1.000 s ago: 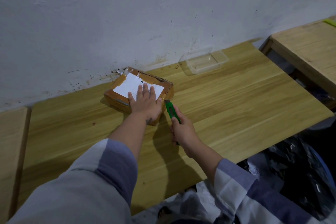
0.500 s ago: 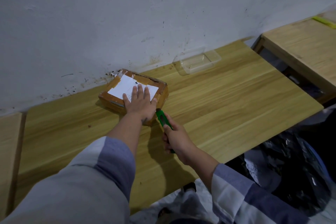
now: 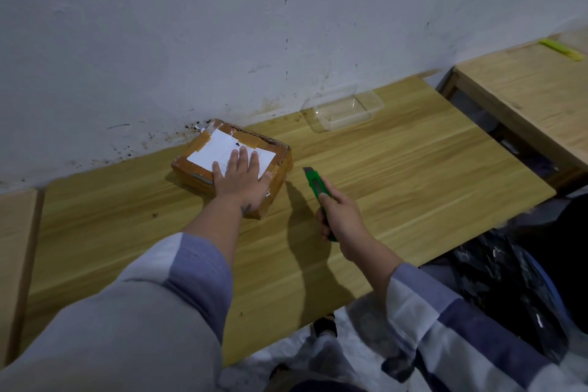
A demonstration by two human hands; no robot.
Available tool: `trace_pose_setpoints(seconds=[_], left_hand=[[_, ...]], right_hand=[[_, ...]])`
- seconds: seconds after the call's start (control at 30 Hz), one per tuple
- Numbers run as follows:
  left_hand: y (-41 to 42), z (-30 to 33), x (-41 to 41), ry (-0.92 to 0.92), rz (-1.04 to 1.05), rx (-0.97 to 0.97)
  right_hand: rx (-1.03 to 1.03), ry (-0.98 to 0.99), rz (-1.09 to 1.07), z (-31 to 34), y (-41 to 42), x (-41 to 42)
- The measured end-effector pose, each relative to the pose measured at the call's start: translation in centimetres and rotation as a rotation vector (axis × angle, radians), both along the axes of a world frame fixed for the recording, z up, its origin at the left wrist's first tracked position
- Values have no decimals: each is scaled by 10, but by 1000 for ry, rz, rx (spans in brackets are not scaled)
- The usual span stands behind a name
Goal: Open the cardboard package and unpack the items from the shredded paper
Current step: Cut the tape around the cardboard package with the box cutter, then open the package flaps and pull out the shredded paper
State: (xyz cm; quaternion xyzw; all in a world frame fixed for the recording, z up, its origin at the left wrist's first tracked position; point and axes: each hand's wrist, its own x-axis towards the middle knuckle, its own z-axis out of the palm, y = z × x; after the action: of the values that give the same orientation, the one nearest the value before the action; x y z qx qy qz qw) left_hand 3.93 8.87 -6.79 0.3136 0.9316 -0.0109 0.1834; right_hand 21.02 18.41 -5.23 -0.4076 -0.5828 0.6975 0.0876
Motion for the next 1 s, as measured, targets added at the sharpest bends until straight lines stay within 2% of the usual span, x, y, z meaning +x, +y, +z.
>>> trace_pose_setpoints(seconds=[0.23,0.53,0.67,1.0], left_hand=[[-3,1,4,13,-12,3],[-11,-6,8,51,-7,113],[-10,-7,10,105,-11,113],[-8,-14,8,201,2,130]], right_hand=[[-108,3,131,3,20,-12],[245,-151,238,-2,50,-50],[487,-274,251,-17,69,-81],[861,-491,351,-48,103,-142]])
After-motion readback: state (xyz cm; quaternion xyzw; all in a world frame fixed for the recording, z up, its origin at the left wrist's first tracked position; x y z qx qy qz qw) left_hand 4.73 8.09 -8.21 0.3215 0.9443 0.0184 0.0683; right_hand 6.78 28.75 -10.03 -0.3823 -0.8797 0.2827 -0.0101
